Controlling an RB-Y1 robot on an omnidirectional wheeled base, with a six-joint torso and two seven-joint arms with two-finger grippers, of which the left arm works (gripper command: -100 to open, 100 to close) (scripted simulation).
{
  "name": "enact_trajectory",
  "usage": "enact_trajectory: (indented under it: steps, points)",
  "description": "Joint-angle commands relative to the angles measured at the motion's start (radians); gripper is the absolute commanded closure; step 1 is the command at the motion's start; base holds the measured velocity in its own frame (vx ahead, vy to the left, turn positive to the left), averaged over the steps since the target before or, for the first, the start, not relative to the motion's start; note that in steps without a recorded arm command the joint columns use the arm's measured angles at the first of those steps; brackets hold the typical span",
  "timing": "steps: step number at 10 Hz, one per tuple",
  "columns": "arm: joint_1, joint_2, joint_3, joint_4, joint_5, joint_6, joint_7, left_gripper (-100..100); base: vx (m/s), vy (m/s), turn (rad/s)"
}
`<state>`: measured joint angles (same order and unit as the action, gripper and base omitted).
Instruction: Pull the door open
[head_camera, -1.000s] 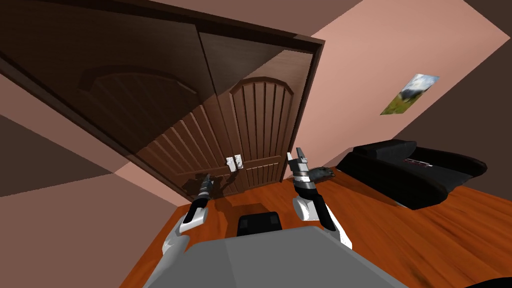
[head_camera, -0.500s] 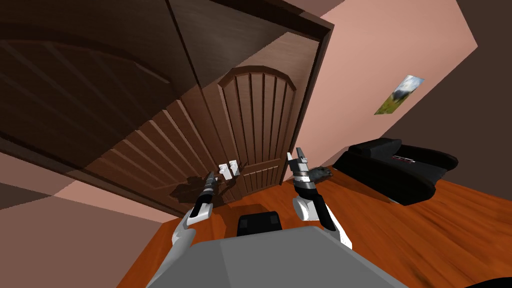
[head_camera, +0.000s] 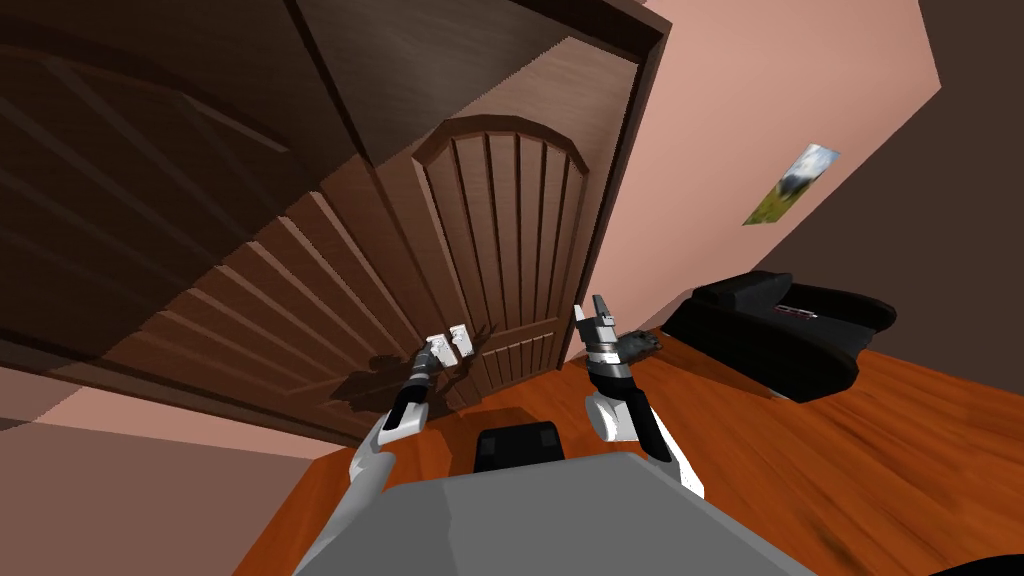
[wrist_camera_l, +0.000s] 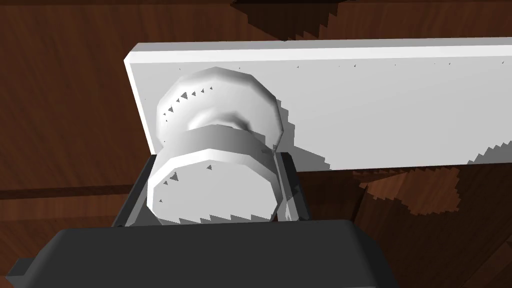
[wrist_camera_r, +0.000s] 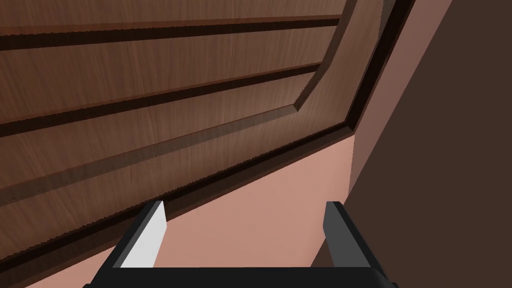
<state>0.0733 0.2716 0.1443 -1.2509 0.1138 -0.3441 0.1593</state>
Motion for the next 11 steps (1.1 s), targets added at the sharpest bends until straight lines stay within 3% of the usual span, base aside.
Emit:
enact_trajectory:
  steps: [1, 3, 5, 6, 11]
  points:
    - [0.003, 0.0, 0.002, 0.001, 0.001, 0.001, 0.001, 100, -0.02, 0.005, -0.007]
    - [0.003, 0.0, 0.002, 0.001, 0.001, 0.001, 0.001, 100, -0.005, -0.001, 0.002]
    - [0.025, 0.015, 0.015, 0.01, 0.004, 0.003, 0.004, 100, -0.146, 0.057, 0.107]
    - [0.028, 0.018, 0.012, 0.01, 0.004, -0.006, 0.007, -100, -0.209, 0.052, 0.083]
    - [0.037, 0.021, -0.03, -0.034, 0.002, 0.003, 0.026, -100, -0.186, -0.048, -0.036]
